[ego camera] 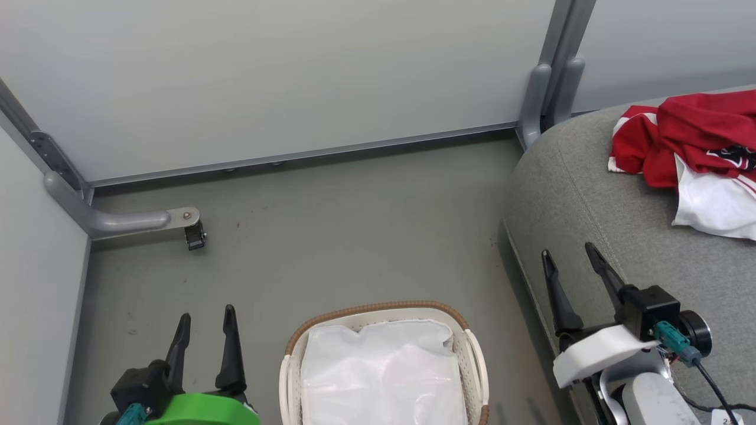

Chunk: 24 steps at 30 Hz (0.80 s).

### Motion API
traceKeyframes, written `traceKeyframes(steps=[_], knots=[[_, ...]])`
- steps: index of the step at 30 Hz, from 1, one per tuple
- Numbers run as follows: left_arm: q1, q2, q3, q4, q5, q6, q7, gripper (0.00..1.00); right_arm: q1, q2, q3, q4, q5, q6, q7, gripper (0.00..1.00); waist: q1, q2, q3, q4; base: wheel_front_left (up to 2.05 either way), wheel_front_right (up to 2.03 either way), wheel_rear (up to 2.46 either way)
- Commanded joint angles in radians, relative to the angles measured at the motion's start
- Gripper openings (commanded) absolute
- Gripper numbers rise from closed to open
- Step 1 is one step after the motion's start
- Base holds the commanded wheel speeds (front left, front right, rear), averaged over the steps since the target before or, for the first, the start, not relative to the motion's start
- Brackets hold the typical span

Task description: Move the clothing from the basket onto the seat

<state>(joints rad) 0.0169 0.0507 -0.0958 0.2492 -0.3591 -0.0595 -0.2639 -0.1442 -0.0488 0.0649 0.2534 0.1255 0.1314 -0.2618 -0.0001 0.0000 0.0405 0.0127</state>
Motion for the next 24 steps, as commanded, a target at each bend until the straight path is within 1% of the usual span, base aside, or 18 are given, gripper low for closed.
traceKeyframes(steps=[1,9,24], knots=[[0.022,0.0,0.003,-0.008,-0.005,0.009,-0.001,1.0,0.026,-0.003,0.003,-0.012,0.006,-0.001,-0.005,1.0,0.0001,0.0,0.0,0.0,0.0,0.0,0.0],[0.057,0.0,0.015,-0.028,-0.003,0.023,0.0,1.0,0.082,-0.004,0.007,-0.032,0.009,-0.001,-0.005,1.0,0.0001,0.0,-0.005,-0.004,0.0,0.0,0.0],[0.043,0.0,0.013,-0.038,-0.007,0.026,0.0,1.0,0.074,-0.003,0.024,-0.024,0.015,-0.001,-0.005,1.0,0.0001,0.0,-0.004,-0.004,0.0,0.0,0.0]])
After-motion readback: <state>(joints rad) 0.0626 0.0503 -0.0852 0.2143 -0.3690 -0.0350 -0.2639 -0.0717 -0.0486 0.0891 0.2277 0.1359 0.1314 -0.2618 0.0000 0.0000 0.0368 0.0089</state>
